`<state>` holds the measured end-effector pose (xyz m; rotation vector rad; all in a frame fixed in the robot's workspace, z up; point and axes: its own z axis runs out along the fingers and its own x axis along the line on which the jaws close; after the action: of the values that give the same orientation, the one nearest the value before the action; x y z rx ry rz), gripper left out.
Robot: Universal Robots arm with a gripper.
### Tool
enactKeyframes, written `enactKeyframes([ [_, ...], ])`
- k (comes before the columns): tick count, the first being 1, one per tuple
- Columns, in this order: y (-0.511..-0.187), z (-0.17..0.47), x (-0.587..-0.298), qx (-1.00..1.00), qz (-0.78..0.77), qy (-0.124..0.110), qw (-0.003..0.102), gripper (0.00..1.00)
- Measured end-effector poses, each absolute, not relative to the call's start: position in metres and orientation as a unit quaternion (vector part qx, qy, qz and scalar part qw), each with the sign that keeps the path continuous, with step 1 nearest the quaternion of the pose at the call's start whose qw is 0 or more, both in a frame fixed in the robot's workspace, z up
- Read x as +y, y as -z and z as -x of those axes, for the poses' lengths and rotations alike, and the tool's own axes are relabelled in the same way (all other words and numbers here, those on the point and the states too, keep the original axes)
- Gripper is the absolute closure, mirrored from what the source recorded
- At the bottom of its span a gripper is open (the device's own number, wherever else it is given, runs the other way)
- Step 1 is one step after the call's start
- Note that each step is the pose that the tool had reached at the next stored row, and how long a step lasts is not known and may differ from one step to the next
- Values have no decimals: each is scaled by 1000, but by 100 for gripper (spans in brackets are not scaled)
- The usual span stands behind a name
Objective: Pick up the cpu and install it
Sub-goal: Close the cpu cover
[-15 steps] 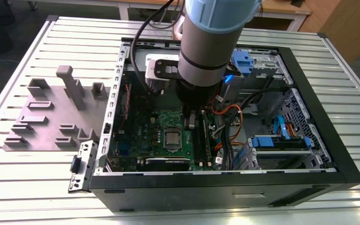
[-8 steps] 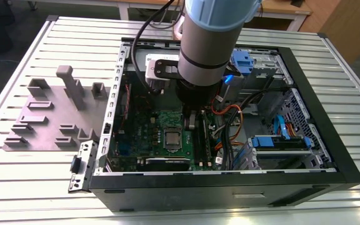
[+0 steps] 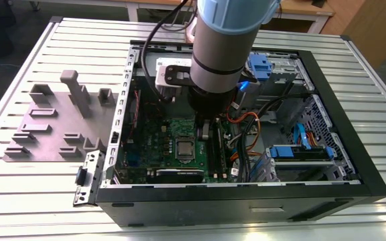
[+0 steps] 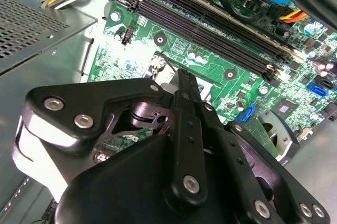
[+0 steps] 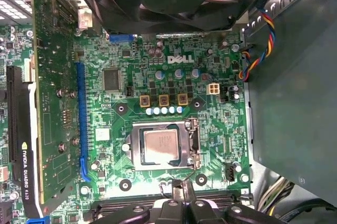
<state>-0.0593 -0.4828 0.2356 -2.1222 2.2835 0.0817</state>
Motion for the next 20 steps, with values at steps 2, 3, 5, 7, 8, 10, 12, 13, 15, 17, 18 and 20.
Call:
enactKeyframes([
  [2, -235, 59, -483, 731, 682, -26, 11, 89],
  [3, -235, 59, -483, 731, 682, -26, 11, 89],
  [5, -234, 59, -483, 730, 683, -26, 11, 89],
  [7, -234, 60, -483, 730, 683, -26, 11, 89],
  [8, -233, 60, -483, 730, 683, -26, 11, 89],
  [10, -233, 61, -484, 730, 683, -26, 11, 89],
  [12, -232, 61, -484, 729, 683, -26, 11, 89],
  [13, -232, 61, -484, 729, 683, -26, 11, 89],
  [15, -232, 61, -484, 729, 683, -26, 11, 89],
  [17, -232, 61, -484, 729, 683, -26, 11, 89],
  [18, -231, 61, -484, 729, 683, -26, 11, 89],
  [20, -230, 61, -484, 729, 683, -26, 11, 89],
])
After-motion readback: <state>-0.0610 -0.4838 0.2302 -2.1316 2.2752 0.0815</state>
